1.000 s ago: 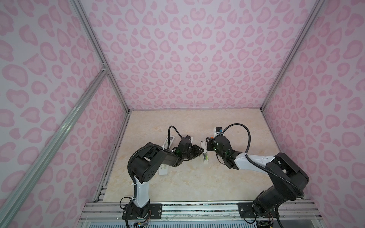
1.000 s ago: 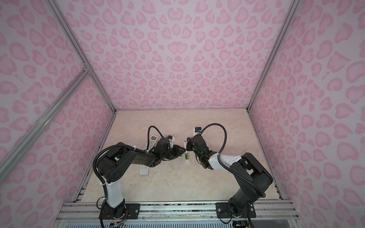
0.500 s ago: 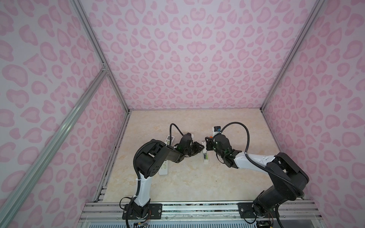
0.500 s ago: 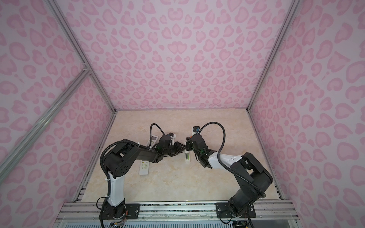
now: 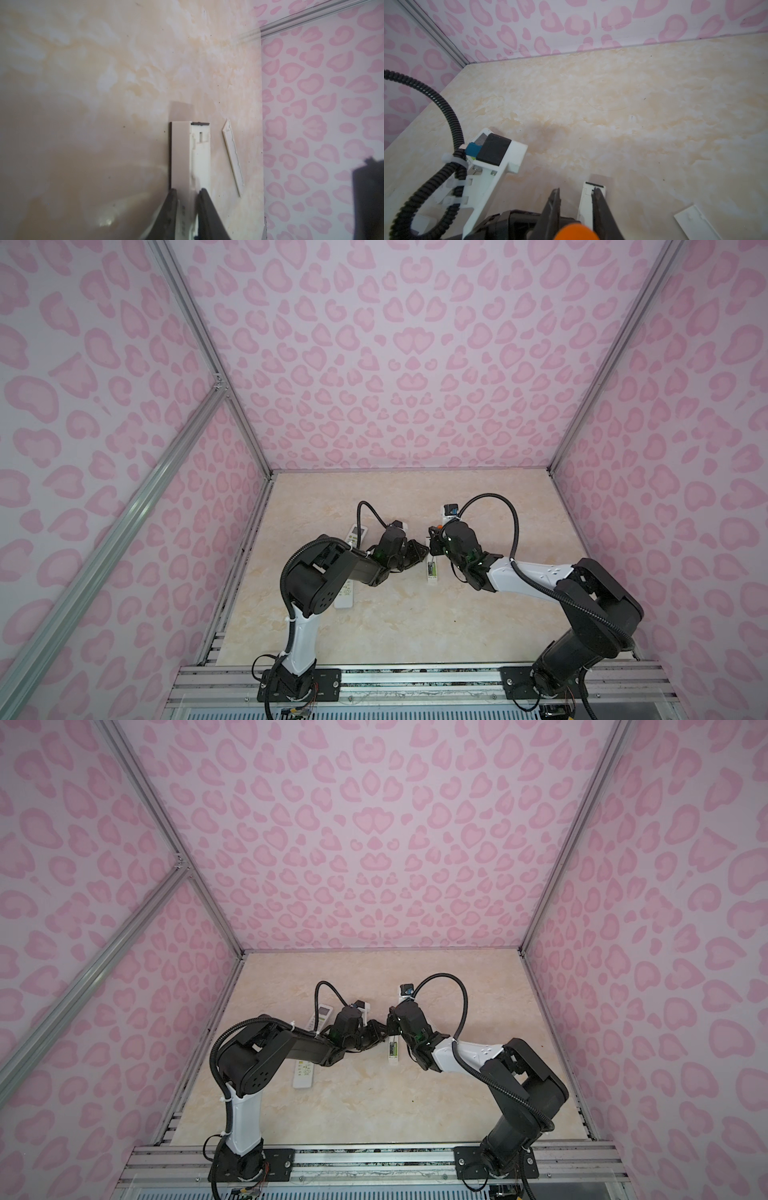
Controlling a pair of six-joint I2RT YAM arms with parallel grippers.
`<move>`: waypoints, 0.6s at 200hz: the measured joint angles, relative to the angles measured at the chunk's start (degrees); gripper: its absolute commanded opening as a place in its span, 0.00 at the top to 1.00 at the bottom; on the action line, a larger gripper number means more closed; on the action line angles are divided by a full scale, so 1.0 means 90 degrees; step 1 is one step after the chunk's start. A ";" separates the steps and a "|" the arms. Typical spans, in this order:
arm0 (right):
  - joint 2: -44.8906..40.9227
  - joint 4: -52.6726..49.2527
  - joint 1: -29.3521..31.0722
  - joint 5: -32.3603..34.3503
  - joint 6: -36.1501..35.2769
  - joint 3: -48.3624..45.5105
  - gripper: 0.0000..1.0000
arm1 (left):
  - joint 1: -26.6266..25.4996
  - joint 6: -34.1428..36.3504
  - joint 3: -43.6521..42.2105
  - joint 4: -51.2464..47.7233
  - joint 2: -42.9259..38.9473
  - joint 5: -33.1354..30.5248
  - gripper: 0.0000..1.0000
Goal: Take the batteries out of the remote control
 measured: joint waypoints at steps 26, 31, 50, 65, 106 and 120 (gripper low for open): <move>0.0085 0.0039 0.0029 0.0131 -0.0019 0.0046 1.00 | -0.0012 -0.0024 -0.0075 0.0090 -0.0017 -0.0015 0.80; 0.0097 0.0058 0.0029 0.0153 -0.0012 0.0046 1.00 | -0.0017 -0.0024 -0.0097 0.0112 -0.0024 -0.0017 0.81; 0.0124 0.0153 0.0027 0.0192 0.0039 -0.0005 1.00 | -0.0044 -0.0102 -0.0206 0.0211 -0.0061 -0.0027 0.81; 0.0124 0.0323 -0.0017 0.0192 0.0177 -0.0114 1.00 | -0.0066 -0.0143 -0.0289 0.0291 -0.0083 -0.0024 0.82; 0.0117 0.0741 -0.0129 0.0185 0.0648 -0.0427 1.00 | -0.0073 -0.0274 -0.0517 0.0415 -0.0214 -0.0007 0.83; 0.0117 0.0891 -0.0202 0.0153 0.0855 -0.0539 1.00 | -0.0075 -0.0304 -0.0585 0.0415 -0.0265 -0.0007 0.84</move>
